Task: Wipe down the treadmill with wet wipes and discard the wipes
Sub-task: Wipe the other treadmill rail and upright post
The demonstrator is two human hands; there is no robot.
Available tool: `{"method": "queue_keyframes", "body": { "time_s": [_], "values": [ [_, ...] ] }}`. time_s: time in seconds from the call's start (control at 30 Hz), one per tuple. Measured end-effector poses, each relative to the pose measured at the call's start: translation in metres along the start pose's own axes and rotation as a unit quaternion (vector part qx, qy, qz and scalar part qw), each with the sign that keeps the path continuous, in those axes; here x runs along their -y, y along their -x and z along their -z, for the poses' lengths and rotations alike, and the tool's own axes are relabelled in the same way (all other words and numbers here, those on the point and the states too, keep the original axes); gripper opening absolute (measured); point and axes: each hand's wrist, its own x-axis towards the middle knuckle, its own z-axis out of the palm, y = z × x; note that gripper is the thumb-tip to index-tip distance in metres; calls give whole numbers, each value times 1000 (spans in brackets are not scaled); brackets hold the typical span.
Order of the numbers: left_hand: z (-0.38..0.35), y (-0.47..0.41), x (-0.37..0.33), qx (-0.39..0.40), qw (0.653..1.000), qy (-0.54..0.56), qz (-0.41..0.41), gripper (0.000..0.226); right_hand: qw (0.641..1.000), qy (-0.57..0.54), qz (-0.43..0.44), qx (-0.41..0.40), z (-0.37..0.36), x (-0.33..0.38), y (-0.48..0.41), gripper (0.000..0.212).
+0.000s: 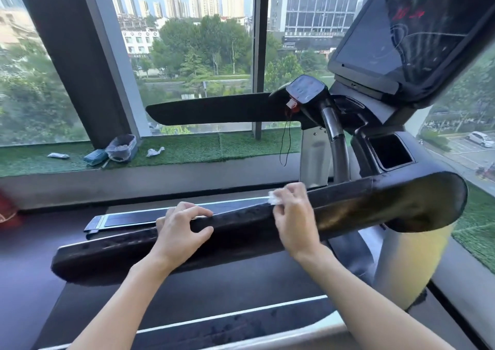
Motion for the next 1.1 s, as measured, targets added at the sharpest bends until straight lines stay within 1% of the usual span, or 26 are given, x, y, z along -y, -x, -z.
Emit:
{"method": "queue_keyframes", "body": {
  "time_s": [0.03, 0.1, 0.17, 0.23, 0.33, 0.47, 0.5, 0.57, 0.6, 0.63, 0.7, 0.77, 0.83, 0.9, 0.93, 1.03, 1.1],
  "values": [
    [5, 3, 7, -11, 1000, -15, 9, 20, 999, 37, -22, -24, 2, -7, -3, 20],
    [14, 8, 20, -18, 999, -29, 24, 20, 992, 116, -41, -35, 0, -15, -4, 22],
    [18, 13, 30, -21, 999, -33, 25, 22, 990, 132, -31, -33, -9, -9, -3, 21],
    [18, 14, 34, -27, 999, -35, 24, 23, 991, 131, -6, -29, -22, 8, 2, 22],
    [17, 13, 33, -29, 999, -39, 24, 23, 994, 109, 12, 3, -41, 38, 10, 25],
    [21, 9, 34, -6, 999, -26, 22, 22, 990, 28, 78, 111, -49, 69, 14, 23],
    [22, 9, 35, -5, 1000, -17, 20, 22, 990, 18, 78, 114, -46, 69, 11, 25],
    [26, 11, 42, -13, 1000, -8, 19, 21, 998, 30, 45, 42, -38, 57, 6, 24],
    [28, 13, 47, -24, 999, -13, 23, 21, 998, 57, 24, 3, -35, 47, 4, 20],
    [31, 15, 51, -34, 999, -20, 29, 21, 996, 92, 8, -21, -34, 37, 3, 17],
    [34, 18, 60, -46, 998, -33, 36, 22, 987, 157, 5, -38, -37, 25, 5, 10],
    [35, 21, 66, -49, 998, -35, 31, 24, 980, 191, 18, -43, -42, 25, 10, 11],
    [37, 24, 69, -49, 998, -30, 28, 26, 979, 201, 26, -31, -47, 31, 15, 16],
    [37, 24, 70, -44, 998, -32, 27, 27, 977, 213, 25, -22, -52, 32, 13, 10],
    [38, 24, 70, -42, 998, -33, 29, 27, 976, 215, 23, -20, -53, 32, 10, 12],
    [37, 23, 66, -43, 998, -40, 35, 27, 981, 191, 44, -2, -57, 40, 9, 27],
    [32, 21, 57, -37, 998, -44, 20, 32, 985, 148, 89, 26, -59, 55, 15, 29]
  ]
}}
